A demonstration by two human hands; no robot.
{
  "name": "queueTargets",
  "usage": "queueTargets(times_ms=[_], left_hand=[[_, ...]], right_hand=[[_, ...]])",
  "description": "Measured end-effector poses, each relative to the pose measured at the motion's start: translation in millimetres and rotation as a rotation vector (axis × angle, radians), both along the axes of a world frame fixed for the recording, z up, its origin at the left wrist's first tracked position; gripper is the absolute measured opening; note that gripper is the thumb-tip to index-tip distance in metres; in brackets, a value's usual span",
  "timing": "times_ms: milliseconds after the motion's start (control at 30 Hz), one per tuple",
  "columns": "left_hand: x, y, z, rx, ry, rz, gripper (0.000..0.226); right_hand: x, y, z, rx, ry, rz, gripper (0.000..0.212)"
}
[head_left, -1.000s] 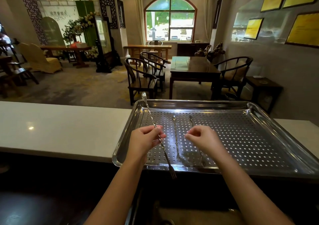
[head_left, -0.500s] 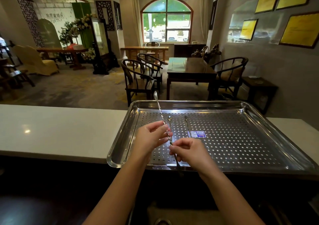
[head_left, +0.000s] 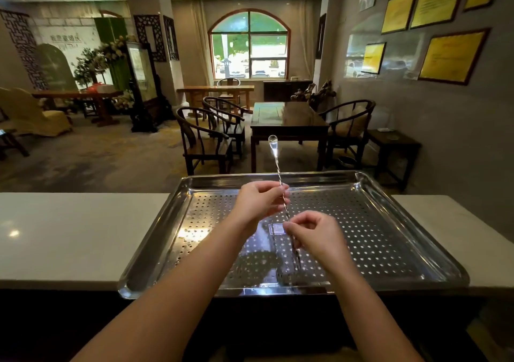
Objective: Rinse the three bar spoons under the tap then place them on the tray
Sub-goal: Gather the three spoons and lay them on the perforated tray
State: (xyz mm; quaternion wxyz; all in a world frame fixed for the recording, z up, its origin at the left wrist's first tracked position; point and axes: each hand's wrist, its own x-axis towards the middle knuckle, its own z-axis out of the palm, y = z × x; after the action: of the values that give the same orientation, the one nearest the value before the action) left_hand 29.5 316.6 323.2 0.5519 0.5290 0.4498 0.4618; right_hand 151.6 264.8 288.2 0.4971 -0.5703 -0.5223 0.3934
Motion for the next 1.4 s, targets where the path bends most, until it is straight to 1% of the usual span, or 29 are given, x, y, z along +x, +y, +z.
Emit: queueTargets(times_ms=[100,200,300,400,467,667,800,867,933,1033,1133,1200,1333,1400], left_hand=[[14.8,10.2,-1.8,-0.062,-0.023,-0.024,0.023],[30.2,22.0,-8.1,-0.097,0.024,-0.015,0.023],[45.1,35.4,-21.6,-0.098,0.191,0.030,0.023],[58.0,47.5,-38.2,-0.108,0.347,0.072,0.009],[65.9,54.4,-50.1,-0.109,0.432,0.084,0.013],[84.1,64.6,-81.5,-0.111,0.595,0.095,0.016],[90.0,64.6,-92.3,-0.065,0.735,0.150,0.005],[91.7,66.7,-94.6,-0.034,0.801,0.166,0.020],[92.2,68.3,-94.9,-0.010,0.826,0.162,0.027],[91.7,70.1,-95.5,0.030,0.871,0.150,0.030],[91.3,70.3,-98.9,0.077,0.927,0.137,0.028],[91.0,70.0,-98.5,0.087,0.950,0.129,0.023],[88.3,71.7,-99.5,0.074,0.941,0.114,0.023],[86.7,73.2,-101.2,0.013,0.869,0.103,0.017]], right_hand=[[17.1,6.4,0.0,-0.027,0.004,-0.003,0.007],[30.0,16.7,-3.1,-0.056,-0.075,-0.028,0.008],[39.7,30.6,-12.0,-0.101,-0.211,-0.049,0.009],[47.1,43.0,-24.9,-0.158,-0.313,-0.057,0.011],[51.1,49.3,-33.5,-0.191,-0.383,-0.062,0.010],[58.7,64.4,-53.8,-0.271,-0.557,-0.045,0.016],[57.1,71.1,-62.0,-0.333,-0.659,-0.041,0.009],[55.8,73.1,-66.2,-0.340,-0.681,-0.042,0.014],[54.3,74.2,-68.7,-0.336,-0.703,-0.052,0.014],[52.8,74.5,-69.6,-0.330,-0.700,-0.061,0.011],[53.6,74.1,-70.4,-0.345,-0.696,-0.058,0.015],[54.5,73.1,-70.6,-0.349,-0.671,-0.055,0.011],[56.1,72.0,-71.1,-0.342,-0.647,-0.047,0.006],[57.9,72.3,-71.2,-0.346,-0.661,-0.060,0.007]])
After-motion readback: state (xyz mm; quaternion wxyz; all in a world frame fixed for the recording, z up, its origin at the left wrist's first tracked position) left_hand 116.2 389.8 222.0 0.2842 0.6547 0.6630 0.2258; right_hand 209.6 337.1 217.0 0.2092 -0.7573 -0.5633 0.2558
